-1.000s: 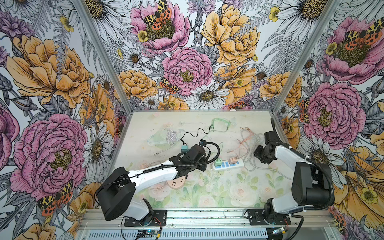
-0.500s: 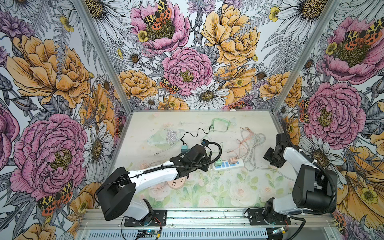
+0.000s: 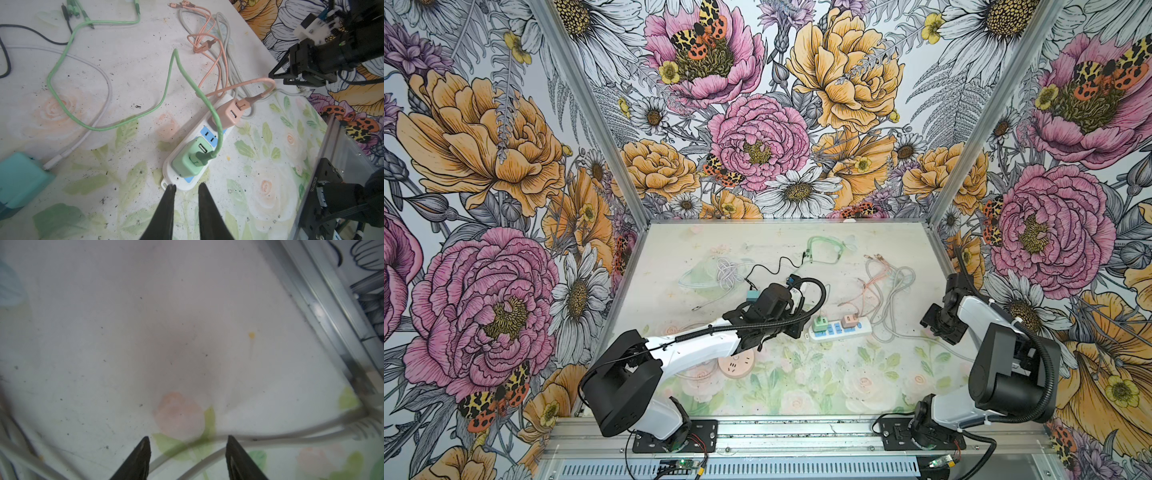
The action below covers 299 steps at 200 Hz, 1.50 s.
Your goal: Insert the plug
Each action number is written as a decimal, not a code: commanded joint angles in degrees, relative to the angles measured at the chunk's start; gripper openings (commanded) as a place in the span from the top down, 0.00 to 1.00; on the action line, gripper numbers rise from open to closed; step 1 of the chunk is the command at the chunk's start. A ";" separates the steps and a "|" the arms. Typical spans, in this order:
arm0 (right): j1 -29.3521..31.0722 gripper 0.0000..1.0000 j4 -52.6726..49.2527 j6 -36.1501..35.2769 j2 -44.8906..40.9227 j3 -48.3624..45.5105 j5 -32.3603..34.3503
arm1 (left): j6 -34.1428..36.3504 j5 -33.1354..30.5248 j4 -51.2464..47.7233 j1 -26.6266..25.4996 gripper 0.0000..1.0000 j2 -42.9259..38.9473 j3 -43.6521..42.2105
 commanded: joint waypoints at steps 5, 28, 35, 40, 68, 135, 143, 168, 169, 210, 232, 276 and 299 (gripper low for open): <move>-0.18 0.44 0.12 -1.09 3.82 2.50 1.12 | -1.01 5.18 4.93 3.03 0.77 -0.04 -1.71; -0.12 0.51 0.00 -0.16 5.45 2.48 0.83 | -1.52 7.07 5.95 5.46 0.77 -0.23 -2.71; -0.10 0.56 0.08 0.08 5.36 1.95 0.50 | -1.43 7.58 5.93 6.07 0.77 -0.23 -2.79; -0.10 0.60 0.02 0.41 5.37 1.54 0.45 | -1.39 7.93 5.93 6.40 0.77 -0.23 -2.94; 0.52 0.81 -0.14 2.22 5.81 0.20 -0.67 | -0.90 9.29 6.43 8.14 0.77 -0.06 -3.25; 6.49 1.00 -1.12 6.82 4.03 1.57 -4.61 | -1.51 10.27 7.40 10.21 0.77 -1.34 -5.05; 6.95 1.00 -1.51 6.97 4.07 1.97 -4.94 | -1.77 10.18 7.29 10.29 0.77 -1.67 -5.25; 7.45 0.86 -3.96 6.91 1.34 3.36 -1.64 | -1.68 10.03 6.47 10.40 0.77 -2.84 -5.68; 7.45 0.85 -4.05 6.91 1.17 3.40 -1.47 | -1.65 10.06 6.47 10.41 0.77 -2.90 -5.68; 7.43 0.64 -11.98 7.12 -5.61 6.60 3.30 | -1.17 10.25 4.76 10.45 0.77 -4.17 -5.36; 7.37 0.60 -15.55 6.94 -8.15 7.22 5.71 | -1.17 10.41 3.89 10.24 0.77 -4.78 -5.34; 7.37 0.54 -15.34 9.54 -7.43 3.55 3.74 | -1.44 9.69 2.78 9.55 0.77 -6.18 -5.43; 7.44 0.50 -13.63 10.54 -7.22 2.47 2.59 | -1.30 9.37 2.24 9.54 0.77 -6.73 -5.17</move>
